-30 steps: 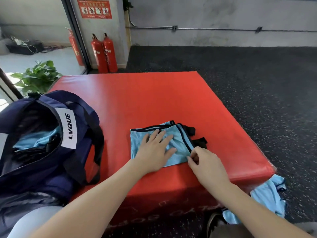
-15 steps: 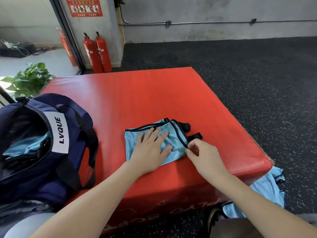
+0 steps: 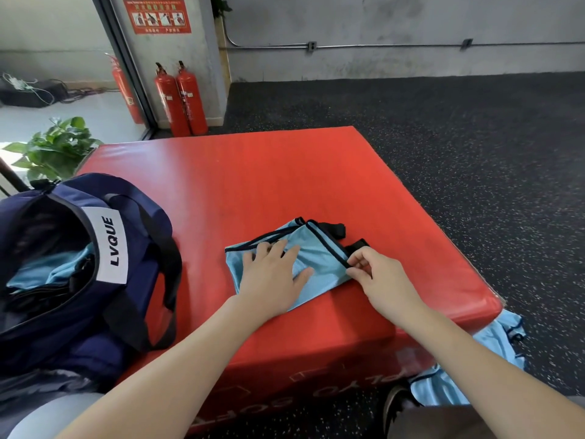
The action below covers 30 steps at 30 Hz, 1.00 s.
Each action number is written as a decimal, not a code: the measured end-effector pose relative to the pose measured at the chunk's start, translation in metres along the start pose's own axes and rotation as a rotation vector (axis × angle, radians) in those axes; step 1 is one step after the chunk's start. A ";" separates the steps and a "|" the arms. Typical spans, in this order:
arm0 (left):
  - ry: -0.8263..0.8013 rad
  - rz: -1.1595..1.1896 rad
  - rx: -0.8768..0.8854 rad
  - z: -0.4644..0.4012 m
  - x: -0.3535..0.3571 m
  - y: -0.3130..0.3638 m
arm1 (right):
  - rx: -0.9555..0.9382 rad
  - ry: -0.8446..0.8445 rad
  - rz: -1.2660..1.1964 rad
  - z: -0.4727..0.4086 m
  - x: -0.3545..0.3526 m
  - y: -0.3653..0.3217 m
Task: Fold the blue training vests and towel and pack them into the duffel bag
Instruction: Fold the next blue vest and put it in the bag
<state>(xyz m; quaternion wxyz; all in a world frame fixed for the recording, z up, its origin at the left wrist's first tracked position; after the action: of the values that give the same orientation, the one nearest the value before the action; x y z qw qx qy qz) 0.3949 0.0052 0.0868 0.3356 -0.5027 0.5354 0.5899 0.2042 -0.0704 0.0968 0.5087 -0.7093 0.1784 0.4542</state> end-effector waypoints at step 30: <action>0.143 0.393 0.153 0.072 -0.055 -0.040 | -0.589 -0.133 0.326 0.039 0.048 -0.084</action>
<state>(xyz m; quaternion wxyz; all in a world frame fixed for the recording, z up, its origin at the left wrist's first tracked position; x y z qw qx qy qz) 0.4302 0.0908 0.1217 0.2123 -0.4024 0.6887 0.5646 0.2718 0.0091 0.1018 0.2130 -0.7567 0.1171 0.6069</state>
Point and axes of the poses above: each hand's wrist, its own z-axis away from the middle knuckle, its own x-axis out of the palm, y = z × x, the point moved 9 cm from there along -z, towards the middle knuckle, and after that the axes turned 10 degrees about z, right-handed, at the moved point
